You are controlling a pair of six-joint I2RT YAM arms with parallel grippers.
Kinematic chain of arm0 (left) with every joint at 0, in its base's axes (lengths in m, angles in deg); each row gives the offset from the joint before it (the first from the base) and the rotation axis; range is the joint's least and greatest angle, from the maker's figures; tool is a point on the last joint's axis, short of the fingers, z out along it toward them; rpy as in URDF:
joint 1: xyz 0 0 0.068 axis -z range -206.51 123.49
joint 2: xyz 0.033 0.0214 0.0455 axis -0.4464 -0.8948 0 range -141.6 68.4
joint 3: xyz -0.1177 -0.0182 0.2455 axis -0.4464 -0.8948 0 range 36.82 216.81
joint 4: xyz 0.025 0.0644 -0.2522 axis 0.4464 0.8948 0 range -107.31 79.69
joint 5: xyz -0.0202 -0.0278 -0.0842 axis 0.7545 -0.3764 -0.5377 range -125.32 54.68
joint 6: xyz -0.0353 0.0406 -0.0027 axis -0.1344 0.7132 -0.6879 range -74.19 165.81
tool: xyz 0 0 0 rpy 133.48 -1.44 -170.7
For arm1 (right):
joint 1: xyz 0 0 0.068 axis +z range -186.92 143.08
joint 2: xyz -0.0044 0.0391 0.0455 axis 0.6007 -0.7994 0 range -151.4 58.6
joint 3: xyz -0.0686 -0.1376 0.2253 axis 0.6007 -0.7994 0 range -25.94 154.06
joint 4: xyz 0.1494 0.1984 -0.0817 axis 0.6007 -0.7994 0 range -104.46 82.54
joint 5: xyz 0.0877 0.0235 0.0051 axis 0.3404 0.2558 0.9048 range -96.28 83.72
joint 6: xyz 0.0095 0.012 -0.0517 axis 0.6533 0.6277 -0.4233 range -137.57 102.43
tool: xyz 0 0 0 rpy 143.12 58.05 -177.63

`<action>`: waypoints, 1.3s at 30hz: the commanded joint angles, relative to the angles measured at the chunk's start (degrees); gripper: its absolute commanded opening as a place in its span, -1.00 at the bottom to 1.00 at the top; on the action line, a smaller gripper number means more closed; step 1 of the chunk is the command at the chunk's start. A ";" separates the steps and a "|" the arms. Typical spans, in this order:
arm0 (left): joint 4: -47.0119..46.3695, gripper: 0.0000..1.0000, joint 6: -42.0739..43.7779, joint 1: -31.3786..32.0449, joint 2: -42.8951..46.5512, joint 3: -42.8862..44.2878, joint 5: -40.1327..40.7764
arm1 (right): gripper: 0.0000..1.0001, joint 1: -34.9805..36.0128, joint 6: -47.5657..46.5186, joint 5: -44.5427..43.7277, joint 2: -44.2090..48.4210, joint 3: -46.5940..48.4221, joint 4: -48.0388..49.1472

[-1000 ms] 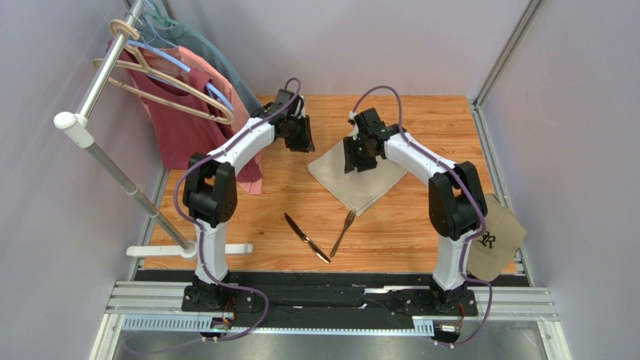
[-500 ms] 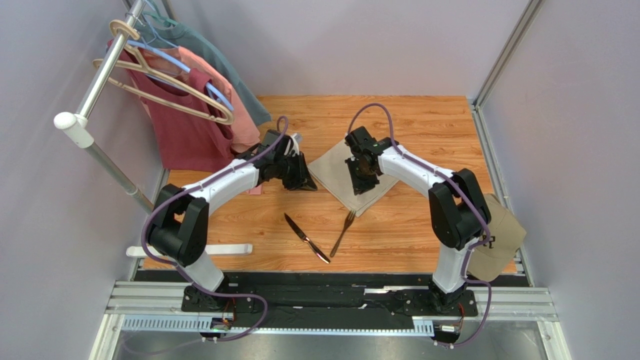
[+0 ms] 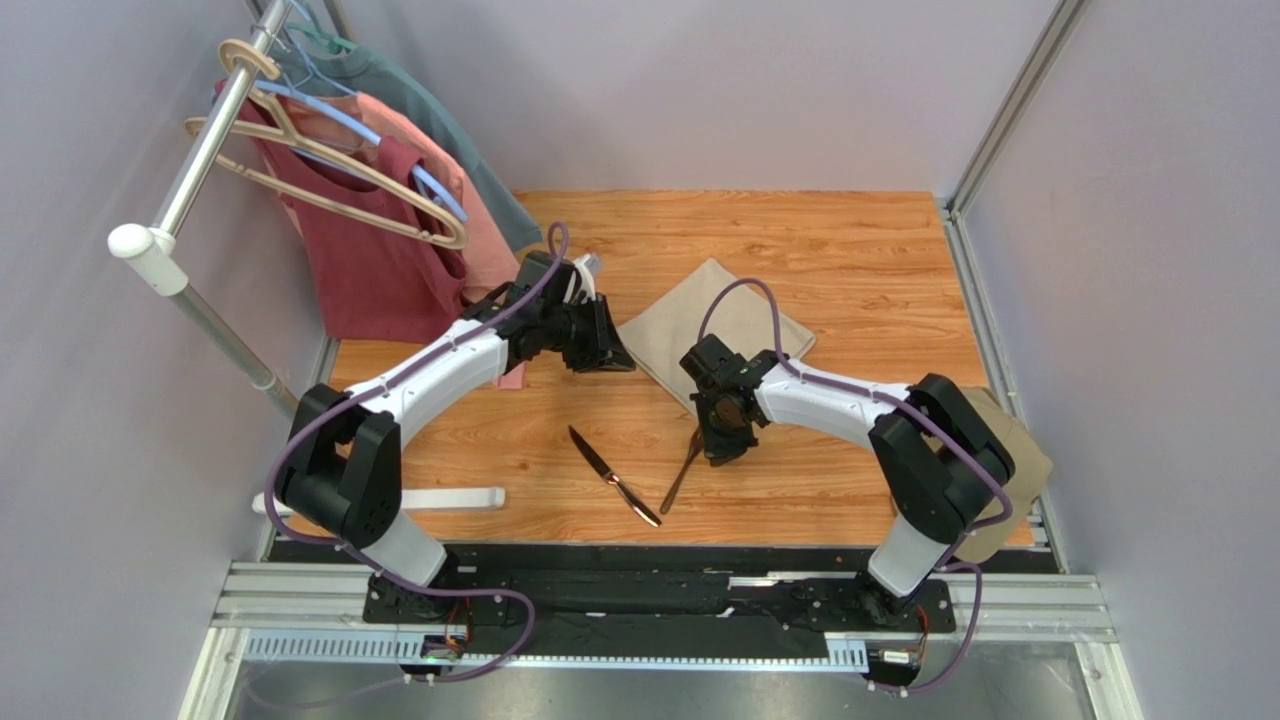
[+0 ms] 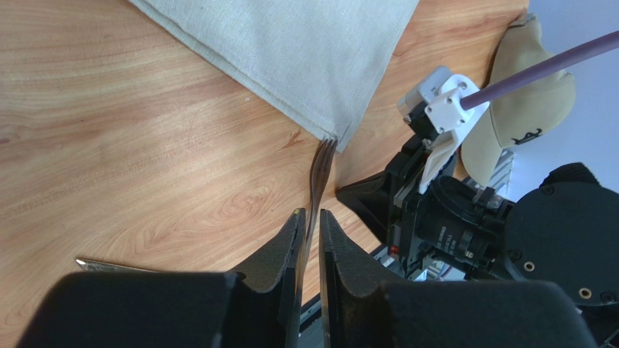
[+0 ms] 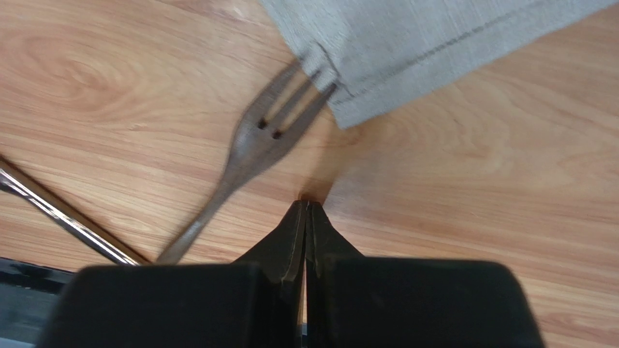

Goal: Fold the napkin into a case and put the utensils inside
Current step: Move the fork to the center of the board.

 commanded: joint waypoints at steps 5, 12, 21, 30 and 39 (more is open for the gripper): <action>2.31 -0.56 1.84 -0.63 5.68 3.25 3.18 | -1.00 3.28 1.16 -0.69 -8.68 10.16 8.29; 4.42 -0.49 2.72 -2.74 7.62 3.25 6.25 | -1.00 4.08 -0.94 0.72 -9.93 18.00 6.18; 2.93 -0.23 0.53 -3.71 -3.26 8.33 3.54 | -0.70 -3.30 -19.04 -4.90 -10.09 23.70 3.64; 0.12 -0.28 -0.71 -3.88 -5.30 10.02 3.53 | -1.00 -1.82 -12.21 3.87 -10.98 20.31 4.23; 0.73 -0.29 0.00 -4.85 -3.10 7.74 3.97 | -1.00 4.78 -6.14 3.70 -8.87 10.80 9.77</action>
